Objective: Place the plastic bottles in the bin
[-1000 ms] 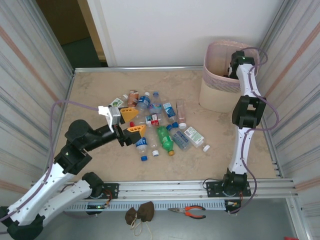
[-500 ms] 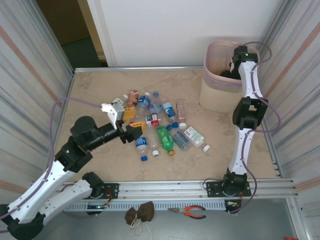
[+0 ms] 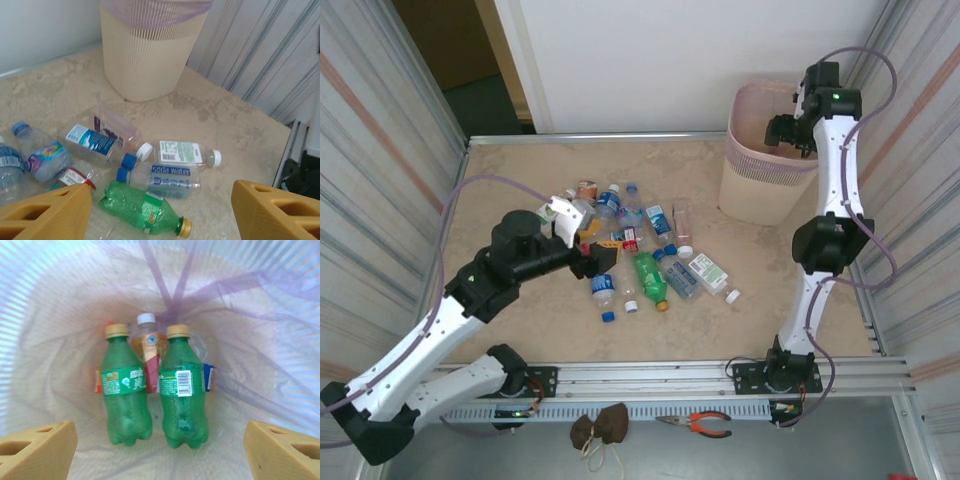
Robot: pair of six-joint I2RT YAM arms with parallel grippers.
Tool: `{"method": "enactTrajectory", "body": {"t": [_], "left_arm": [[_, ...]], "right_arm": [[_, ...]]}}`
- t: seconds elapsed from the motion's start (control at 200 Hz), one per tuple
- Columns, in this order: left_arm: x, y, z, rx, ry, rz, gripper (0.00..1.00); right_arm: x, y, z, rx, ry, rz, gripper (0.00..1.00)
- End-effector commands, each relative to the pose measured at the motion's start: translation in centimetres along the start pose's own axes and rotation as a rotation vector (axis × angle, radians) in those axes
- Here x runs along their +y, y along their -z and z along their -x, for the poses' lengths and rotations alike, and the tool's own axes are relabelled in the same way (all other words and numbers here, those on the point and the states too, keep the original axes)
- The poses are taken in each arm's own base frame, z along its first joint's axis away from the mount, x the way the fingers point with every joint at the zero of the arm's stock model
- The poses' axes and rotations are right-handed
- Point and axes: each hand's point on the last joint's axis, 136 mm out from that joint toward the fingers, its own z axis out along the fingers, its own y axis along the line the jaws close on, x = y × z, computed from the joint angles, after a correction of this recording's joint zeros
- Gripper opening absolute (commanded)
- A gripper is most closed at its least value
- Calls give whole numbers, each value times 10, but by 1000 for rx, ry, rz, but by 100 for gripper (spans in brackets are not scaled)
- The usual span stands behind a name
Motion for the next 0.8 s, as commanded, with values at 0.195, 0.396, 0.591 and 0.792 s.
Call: {"method": "enactTrajectory", "body": {"t": [0.195, 0.396, 0.591, 0.792], "left_arm": [[52, -10, -24, 159, 68, 60, 72], [103, -9, -43, 291, 68, 148, 71], [165, -15, -65, 431, 22, 267, 71], [235, -21, -109, 650, -12, 386, 73]], "right_arm": [[27, 98, 13, -192, 25, 65, 86], [48, 135, 0, -250, 30, 144, 85], [59, 155, -20, -287, 34, 216, 86], [51, 168, -33, -310, 24, 213, 86]]}}
